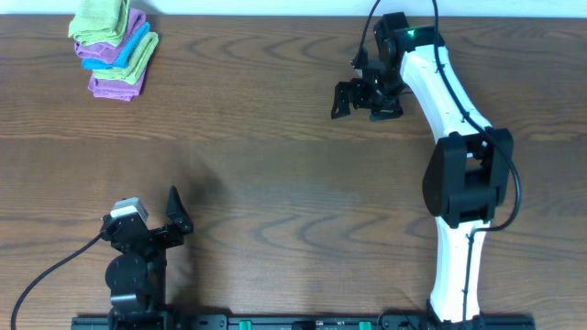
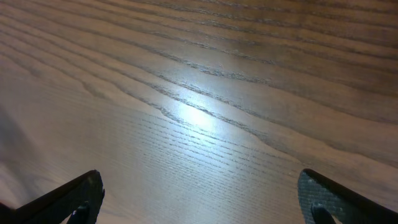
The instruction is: Fold the cloth
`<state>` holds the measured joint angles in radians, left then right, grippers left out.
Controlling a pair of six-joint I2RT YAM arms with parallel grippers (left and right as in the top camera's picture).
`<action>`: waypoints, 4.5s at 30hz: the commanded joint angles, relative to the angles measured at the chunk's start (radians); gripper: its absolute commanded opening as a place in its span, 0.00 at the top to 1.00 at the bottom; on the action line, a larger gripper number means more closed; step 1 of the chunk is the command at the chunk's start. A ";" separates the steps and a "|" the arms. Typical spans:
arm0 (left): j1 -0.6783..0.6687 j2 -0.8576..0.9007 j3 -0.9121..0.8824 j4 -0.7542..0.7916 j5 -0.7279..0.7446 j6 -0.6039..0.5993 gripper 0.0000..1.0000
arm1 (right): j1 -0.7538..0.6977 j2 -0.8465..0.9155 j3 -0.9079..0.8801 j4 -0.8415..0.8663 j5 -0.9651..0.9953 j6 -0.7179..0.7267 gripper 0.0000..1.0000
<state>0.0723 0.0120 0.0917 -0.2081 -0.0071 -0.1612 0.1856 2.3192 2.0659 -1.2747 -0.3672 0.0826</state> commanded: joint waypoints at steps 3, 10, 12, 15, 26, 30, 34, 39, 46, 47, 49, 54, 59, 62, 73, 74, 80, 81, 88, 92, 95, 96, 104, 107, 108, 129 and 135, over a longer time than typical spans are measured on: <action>0.006 -0.008 -0.017 -0.039 0.003 -0.011 0.05 | 0.011 -0.028 0.016 0.000 -0.006 -0.002 0.01; 0.006 -0.008 -0.017 -0.039 0.003 -0.011 0.05 | 0.042 -0.085 0.016 0.000 0.177 -0.002 0.01; 0.006 -0.008 -0.017 -0.039 0.003 -0.011 0.04 | 0.079 -0.139 0.016 0.009 0.241 -0.006 0.01; 0.006 -0.008 -0.017 -0.039 0.003 -0.011 0.04 | 0.141 -0.232 0.015 0.045 0.412 -0.068 0.01; 0.006 -0.008 -0.017 -0.039 0.003 -0.011 0.05 | 0.193 -0.730 -0.061 0.256 0.632 -0.112 0.01; 0.006 -0.008 -0.017 -0.039 0.003 -0.011 0.05 | 0.091 -0.901 -0.234 0.321 0.620 0.005 0.01; 0.006 -0.008 -0.017 -0.039 0.003 -0.011 0.05 | -0.026 -1.101 -0.504 0.436 0.617 0.129 0.01; 0.006 -0.008 -0.017 -0.039 0.003 -0.011 0.05 | -0.072 -1.339 -0.880 0.653 0.610 0.156 0.01; 0.006 -0.008 -0.017 -0.039 0.003 -0.011 0.05 | -0.074 -1.674 -1.379 0.946 0.569 0.156 0.01; 0.006 -0.008 -0.017 -0.039 0.003 -0.011 0.04 | -0.074 -1.713 -1.431 0.968 0.569 0.156 0.01; 0.006 -0.008 -0.017 -0.039 0.003 -0.011 0.04 | -0.074 -1.791 -1.529 1.004 0.568 0.156 0.01; 0.006 -0.008 -0.017 -0.039 0.003 -0.011 0.05 | -0.074 -1.955 -1.707 1.048 0.561 0.156 0.01; 0.006 -0.008 -0.017 -0.039 0.003 -0.011 0.05 | -0.074 -2.098 -1.836 1.051 0.559 0.157 0.01; 0.006 -0.008 -0.017 -0.039 0.003 -0.011 0.05 | -0.074 -2.158 -1.883 1.051 0.557 0.157 0.01; 0.006 -0.008 -0.017 -0.039 0.003 -0.011 0.05 | -0.074 -2.301 -1.972 1.047 0.542 0.157 0.01; 0.006 -0.008 -0.017 -0.039 0.003 -0.011 0.05 | -0.074 -2.310 -1.978 1.047 0.542 0.157 0.01; 0.006 -0.008 -0.017 -0.039 0.003 -0.011 0.05 | -0.072 -2.314 -1.994 1.047 0.535 0.156 0.01; 0.006 -0.008 -0.017 -0.039 0.003 -0.011 0.05 | -0.072 -2.314 -1.994 1.047 0.535 0.156 0.01; 0.006 -0.008 -0.017 -0.039 0.003 -0.011 0.04 | -0.070 -2.314 -1.994 1.047 0.535 0.150 0.01; 0.006 -0.008 -0.017 -0.039 0.003 -0.011 0.05 | -0.066 -2.314 -1.994 1.048 0.535 0.137 0.01; 0.006 -0.008 -0.017 -0.039 0.003 -0.011 0.05 | -0.066 -2.314 -1.994 1.048 0.535 0.137 0.01; 0.006 -0.008 -0.017 -0.039 0.003 -0.011 0.05 | -0.066 -2.314 -1.994 1.048 0.535 0.137 0.01; 0.006 -0.008 -0.017 -0.039 0.003 -0.011 0.05 | -0.066 -2.314 -1.994 1.048 0.535 0.137 0.01; 0.006 -0.008 -0.017 -0.039 0.003 -0.011 0.05 | -0.066 -2.314 -1.994 1.048 0.535 0.137 0.01; 0.006 -0.008 -0.017 -0.039 0.003 -0.011 0.05 | -0.066 -2.314 -1.994 1.048 0.535 0.137 0.01; 0.006 -0.008 -0.017 -0.039 0.003 -0.011 0.05 | -0.066 -2.314 -1.994 1.048 0.535 0.137 0.01; 0.006 -0.008 -0.017 -0.039 0.003 -0.011 0.04 | -0.066 -2.314 -1.994 1.048 0.535 0.137 0.01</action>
<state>0.0723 0.0105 0.0940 -0.2157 -0.0032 -0.1612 0.1219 0.0147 0.0761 -0.2268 0.1722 0.2268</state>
